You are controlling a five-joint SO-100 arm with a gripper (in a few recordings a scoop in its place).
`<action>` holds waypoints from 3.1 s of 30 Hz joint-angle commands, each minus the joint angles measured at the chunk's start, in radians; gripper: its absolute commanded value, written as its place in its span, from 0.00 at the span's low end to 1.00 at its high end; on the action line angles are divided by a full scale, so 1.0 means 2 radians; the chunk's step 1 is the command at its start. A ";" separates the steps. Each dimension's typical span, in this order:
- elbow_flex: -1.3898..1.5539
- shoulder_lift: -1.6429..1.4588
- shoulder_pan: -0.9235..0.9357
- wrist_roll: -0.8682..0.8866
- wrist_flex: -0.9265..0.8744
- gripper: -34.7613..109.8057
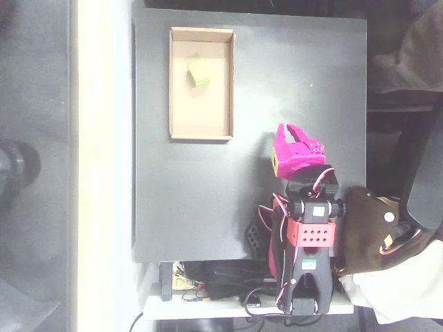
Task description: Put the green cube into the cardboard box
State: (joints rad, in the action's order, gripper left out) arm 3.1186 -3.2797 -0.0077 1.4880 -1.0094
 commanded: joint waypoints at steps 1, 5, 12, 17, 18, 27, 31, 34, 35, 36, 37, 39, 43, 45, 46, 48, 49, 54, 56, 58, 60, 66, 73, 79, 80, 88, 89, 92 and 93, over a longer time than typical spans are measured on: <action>0.018 -0.007 -0.001 0.003 -0.002 0.26; 0.020 -0.007 -0.002 0.003 -0.010 0.26; 0.020 -0.029 -0.005 0.006 -0.140 0.26; 0.020 -0.029 -0.002 0.008 -0.193 0.26; 0.020 -0.029 -0.002 0.008 -0.193 0.26; 0.020 -0.030 -0.003 0.008 -0.193 0.26; 0.020 -0.030 -0.006 0.006 -0.193 0.26; 0.020 -0.030 -0.006 0.008 -0.193 0.26; 0.020 -0.030 -0.006 0.008 -0.193 0.26; 0.020 -0.030 -0.006 0.008 -0.193 0.26; 0.020 -0.030 -0.006 0.008 -0.193 0.26; 0.020 -0.030 -0.005 0.008 -0.193 0.26; 0.020 -0.030 -0.002 0.008 -0.193 0.26; 0.020 -0.030 -0.002 0.008 -0.193 0.26; 0.020 -0.030 -0.002 0.008 -0.193 0.26; 0.020 -0.030 -0.002 0.008 -0.193 0.26; 0.020 -0.030 -0.002 0.008 -0.193 0.26; 0.020 -0.030 -0.002 0.008 -0.193 0.26; 0.020 -0.030 -0.002 0.008 -0.193 0.26; 0.020 -0.030 -0.002 0.008 -0.193 0.26; 0.020 -0.030 -0.002 0.008 -0.193 0.26; 0.020 -0.030 -0.002 0.008 -0.193 0.26; 0.020 -0.030 -0.002 0.008 -0.193 0.26; 0.020 -0.030 -0.002 0.008 -0.193 0.26; 0.020 -0.030 -0.002 0.008 -0.193 0.26; 0.020 -0.030 -0.002 0.008 -0.193 0.26; 0.020 -0.030 -0.002 0.008 -0.193 0.26; 0.020 -0.030 -0.002 0.008 -0.193 0.26; 0.020 -0.030 -0.002 0.008 -0.193 0.26</action>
State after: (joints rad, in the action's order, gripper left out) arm 3.1462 -3.3333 -0.0046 1.4987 -1.3668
